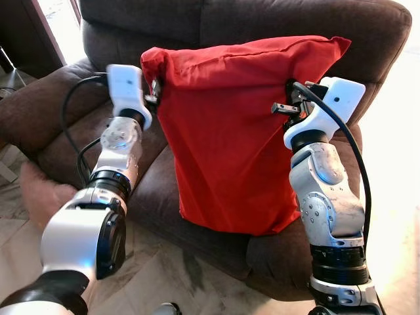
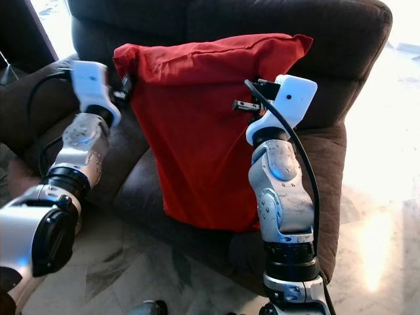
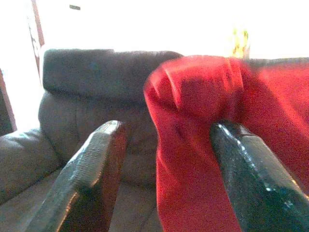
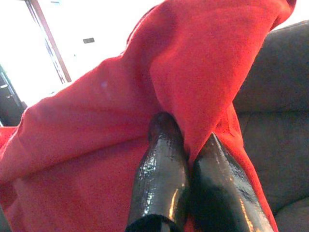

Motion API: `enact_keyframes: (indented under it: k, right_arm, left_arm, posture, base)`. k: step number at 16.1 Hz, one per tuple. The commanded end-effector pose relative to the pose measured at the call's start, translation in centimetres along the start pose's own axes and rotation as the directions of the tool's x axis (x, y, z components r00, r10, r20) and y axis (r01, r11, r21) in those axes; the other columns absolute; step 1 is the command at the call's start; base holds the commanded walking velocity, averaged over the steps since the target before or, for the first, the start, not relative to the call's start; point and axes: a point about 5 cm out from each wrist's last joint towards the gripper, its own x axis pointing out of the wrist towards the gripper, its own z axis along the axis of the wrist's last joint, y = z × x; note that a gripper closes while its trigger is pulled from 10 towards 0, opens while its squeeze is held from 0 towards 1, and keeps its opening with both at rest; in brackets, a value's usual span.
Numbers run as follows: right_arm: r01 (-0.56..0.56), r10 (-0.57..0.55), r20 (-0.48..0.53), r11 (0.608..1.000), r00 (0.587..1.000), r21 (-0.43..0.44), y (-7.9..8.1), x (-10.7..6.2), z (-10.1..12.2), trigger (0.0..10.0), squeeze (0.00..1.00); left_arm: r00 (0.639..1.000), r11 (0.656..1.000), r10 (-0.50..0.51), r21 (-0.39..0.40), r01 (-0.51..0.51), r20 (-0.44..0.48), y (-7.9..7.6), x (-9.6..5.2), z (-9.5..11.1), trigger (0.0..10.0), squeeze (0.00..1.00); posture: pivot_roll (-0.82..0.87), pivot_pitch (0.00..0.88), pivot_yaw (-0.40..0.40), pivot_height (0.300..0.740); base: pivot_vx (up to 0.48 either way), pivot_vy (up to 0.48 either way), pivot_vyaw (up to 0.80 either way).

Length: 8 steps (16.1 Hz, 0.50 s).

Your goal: Move the pillow to the sofa from floor

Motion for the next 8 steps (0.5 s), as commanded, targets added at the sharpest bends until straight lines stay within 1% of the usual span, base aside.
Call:
enact_keyframes:
  k: [1, 2, 3, 4, 5, 6, 7, 8]
  right_arm:
    - [0.010, -0.010, 0.017, 1.000, 1.000, 0.001, -0.2, 0.0, 0.1, 10.0, 0.00]
    - [0.009, -0.009, 0.014, 1.000, 1.000, 0.002, -0.2, -0.1, 0.0, 10.0, 0.00]
    - [0.008, -0.008, 0.012, 1.000, 1.000, 0.002, -0.2, -0.1, 0.0, 10.0, 0.00]
    - [0.007, -0.007, 0.008, 1.000, 1.000, 0.002, -0.2, -0.1, -0.2, 10.0, 0.00]
    - [0.007, -0.008, 0.006, 1.000, 1.000, 0.002, -0.2, -0.1, -0.2, 10.0, 0.00]
    - [0.008, -0.008, 0.002, 1.000, 1.000, 0.000, -0.3, -0.1, -0.3, 10.0, 0.00]
    - [0.008, -0.008, -0.001, 1.000, 1.000, -0.001, -0.3, -0.1, -0.5, 10.0, 0.00]
    - [0.008, -0.008, -0.005, 1.000, 1.000, -0.002, -0.4, -0.1, -0.6, 10.0, 0.00]
  left_arm:
    - [0.995, 0.998, 0.021, -0.059, -0.015, 0.101, 0.5, 0.1, 1.5, 10.0, 1.00]
    - [0.989, 0.997, 0.022, -0.077, -0.011, 0.147, 0.7, 0.0, 2.2, 10.0, 0.32]
    - [0.985, 0.997, 0.013, -0.081, 0.001, 0.174, 0.8, -0.2, 2.5, 10.0, 0.00]
    - [0.972, 0.999, -0.014, -0.043, 0.025, 0.236, 1.2, -1.3, 3.2, 10.0, 0.00]
    - [0.968, 0.999, -0.020, -0.021, 0.026, 0.251, 1.5, -2.0, 3.3, 10.0, 0.00]
    - [0.968, 1.000, -0.006, 0.019, 0.001, 0.251, 2.3, -3.1, 3.2, 10.0, 0.00]
    - [0.973, 0.999, 0.021, 0.036, -0.030, 0.228, 3.3, -4.2, 2.7, 10.0, 0.00]
    - [0.979, 0.998, 0.052, 0.031, -0.059, 0.195, 4.2, -5.1, 2.0, 10.0, 0.00]
  posture:
    - [0.11, 0.151, 0.008, 0.740]
    - [0.11, 0.152, 0.007, 0.740]
    - [0.12, 0.154, 0.007, 0.740]
    - [0.12, 0.158, 0.004, 0.740]
    - [0.12, 0.160, 0.004, 0.740]
    - [0.13, 0.162, 0.004, 0.740]
    - [0.13, 0.163, 0.004, 0.740]
    - [0.14, 0.163, 0.004, 0.740]
  base:
    - [0.000, 0.000, 0.00]
    - [0.000, 0.000, 0.00]
    - [0.000, 0.000, 0.00]
    - [0.000, 0.000, 0.00]
    - [0.000, 0.000, 0.00]
    - [0.000, 0.000, 0.00]
    - [0.000, 0.000, 0.00]
    - [0.000, 0.000, 0.00]
